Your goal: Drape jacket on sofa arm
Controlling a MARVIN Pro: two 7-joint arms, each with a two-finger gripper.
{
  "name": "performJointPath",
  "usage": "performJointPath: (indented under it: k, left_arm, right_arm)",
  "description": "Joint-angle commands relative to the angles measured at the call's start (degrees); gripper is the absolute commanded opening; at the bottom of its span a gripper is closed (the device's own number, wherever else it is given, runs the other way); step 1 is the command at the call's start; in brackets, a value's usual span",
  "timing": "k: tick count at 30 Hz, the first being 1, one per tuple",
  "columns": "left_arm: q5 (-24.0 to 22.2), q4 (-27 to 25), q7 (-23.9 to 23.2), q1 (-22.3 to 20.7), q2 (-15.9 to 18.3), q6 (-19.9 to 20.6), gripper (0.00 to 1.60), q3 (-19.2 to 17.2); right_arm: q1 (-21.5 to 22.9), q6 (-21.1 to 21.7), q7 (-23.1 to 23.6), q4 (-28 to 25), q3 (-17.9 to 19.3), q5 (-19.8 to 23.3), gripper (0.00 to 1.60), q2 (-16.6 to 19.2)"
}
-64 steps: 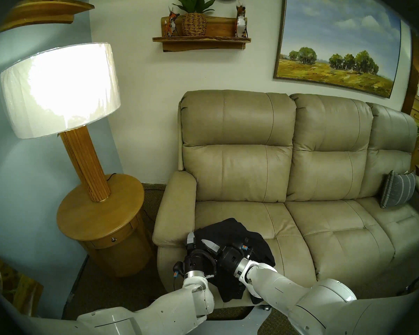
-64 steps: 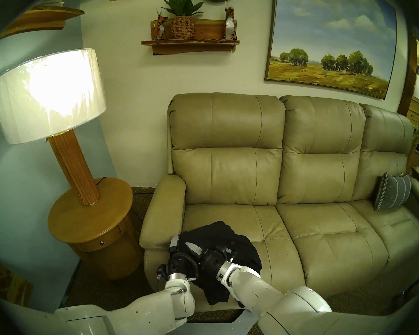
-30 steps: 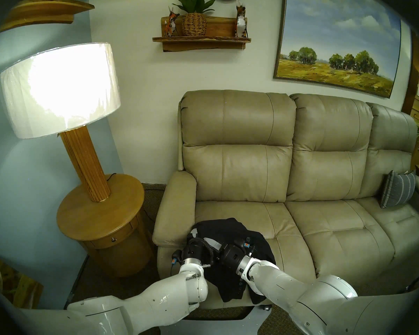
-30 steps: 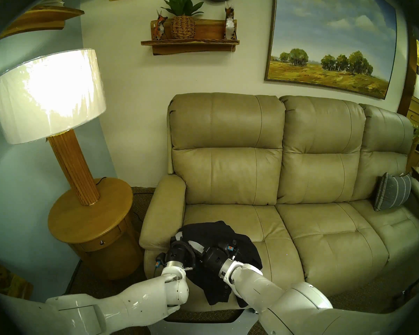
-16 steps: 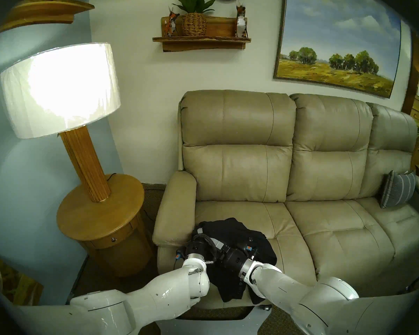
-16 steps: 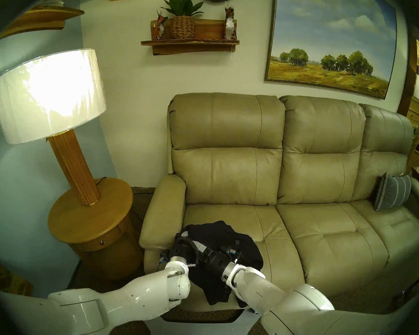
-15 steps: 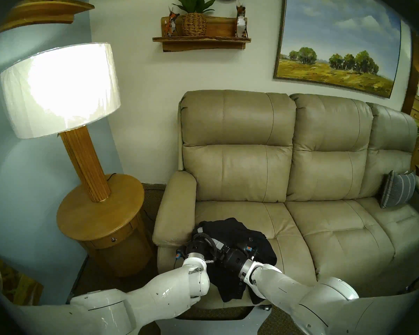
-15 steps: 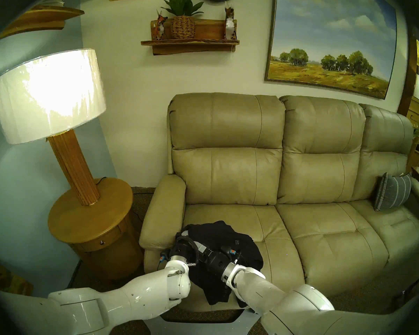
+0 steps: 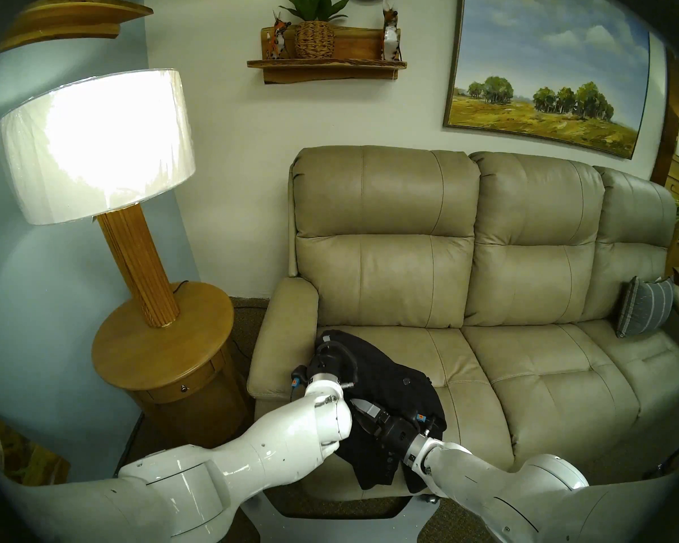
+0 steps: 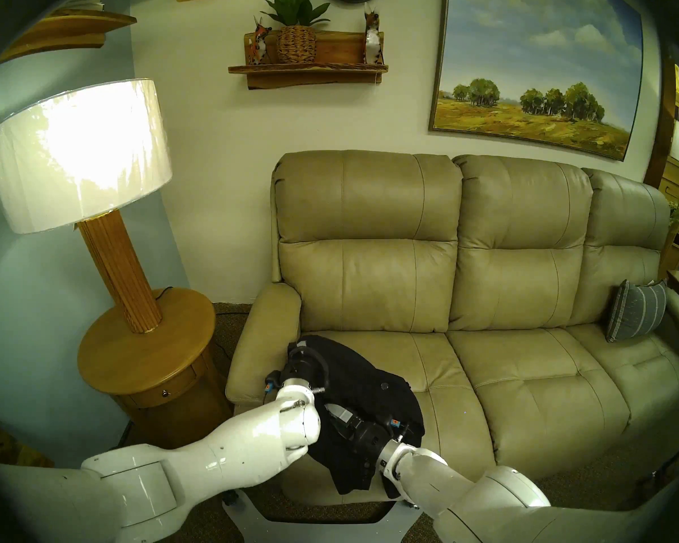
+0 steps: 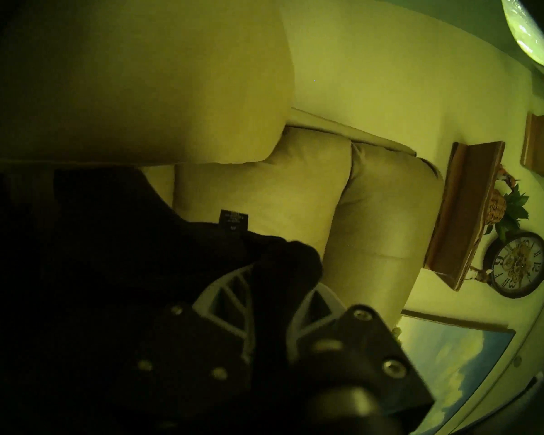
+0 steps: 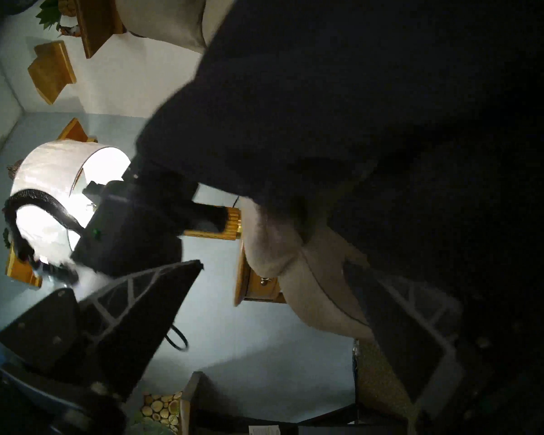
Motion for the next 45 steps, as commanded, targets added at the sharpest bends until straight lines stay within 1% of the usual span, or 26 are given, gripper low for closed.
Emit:
performJointPath:
  k: [1,5,6,7,10,15,19,20,21,22,24,27,29,34,39,45]
  left_arm:
    - [-2.62,-2.54,-0.53,-5.84,2.02,-4.95,0.00,-6.52]
    - [-4.72,-3.17,-0.09,-6.39,3.95,-9.24,0.00,-10.35]
    - [-5.18,-2.60,0.01,-6.79,4.79,-9.12,0.00,-11.00]
    - [-5.56,-2.73,0.45,-6.96,5.30,-10.96,0.00,-12.05]
    - [-5.56,-1.78,1.19,-7.53,7.19,-13.05,0.00,-14.48]
    - [-5.56,-0.79,2.44,-7.48,9.45,-17.89,0.00,-18.01]
    - [-5.56,1.00,3.49,-7.13,10.33,-22.13,0.00,-20.19]
    - [-5.56,2.51,2.81,-6.93,10.27,-22.47,0.00,-20.16]
    - [-5.56,2.98,3.32,-6.76,10.05,-24.05,0.00,-20.69]
    - [-5.56,4.03,3.60,-6.46,9.81,-25.18,0.00,-20.44]
    - [-5.56,6.02,3.91,-5.89,9.05,-26.37,0.00,-21.70]
    - [-5.56,9.33,4.83,-5.13,8.82,-25.79,0.00,-23.05]
    - [-5.56,11.47,6.30,-4.98,9.41,-24.20,0.00,-24.29]
    - [-5.56,15.94,10.26,-6.44,11.24,-21.45,0.00,-26.68]
    - [-5.56,19.70,14.05,-7.84,12.55,-18.44,0.00,-27.62]
    - [-5.56,24.35,16.52,-8.83,11.79,-14.83,0.00,-27.81]
  right_arm:
    - [-1.50,0.23,1.30,0.93,0.42,0.38,1.60,2.09]
    - [-1.84,0.48,1.63,1.53,0.84,0.56,1.60,2.45]
    - [-1.99,0.48,1.72,1.62,0.87,0.54,1.60,2.47]
    - [-2.13,0.52,1.87,1.70,0.94,0.53,1.60,2.48]
    - [-2.59,0.61,2.12,1.91,1.04,0.44,1.60,2.52]
    - [-3.19,0.85,2.55,1.87,1.30,0.38,1.60,2.89]
    - [-3.64,1.09,2.67,1.88,1.51,0.37,1.60,3.21]
    - [-3.78,1.15,2.73,1.88,1.55,0.36,1.60,3.26]
    - [-3.94,1.21,2.88,1.82,1.59,0.34,1.60,3.32]
    - [-4.11,1.29,3.03,1.77,1.61,0.32,1.60,3.38]
    - [-4.36,1.45,3.21,1.69,1.63,0.26,1.60,3.48]
    - [-4.55,1.57,3.13,1.63,1.67,0.20,1.60,3.51]
    - [-4.60,1.67,2.99,1.63,1.66,0.14,1.60,3.49]
    - [-5.01,1.78,3.00,1.50,1.55,-0.06,1.60,3.39]
    - [-5.28,1.87,2.58,1.68,1.62,0.00,1.60,3.39]
    - [-5.29,2.01,2.38,1.58,1.52,-0.04,1.60,3.17]
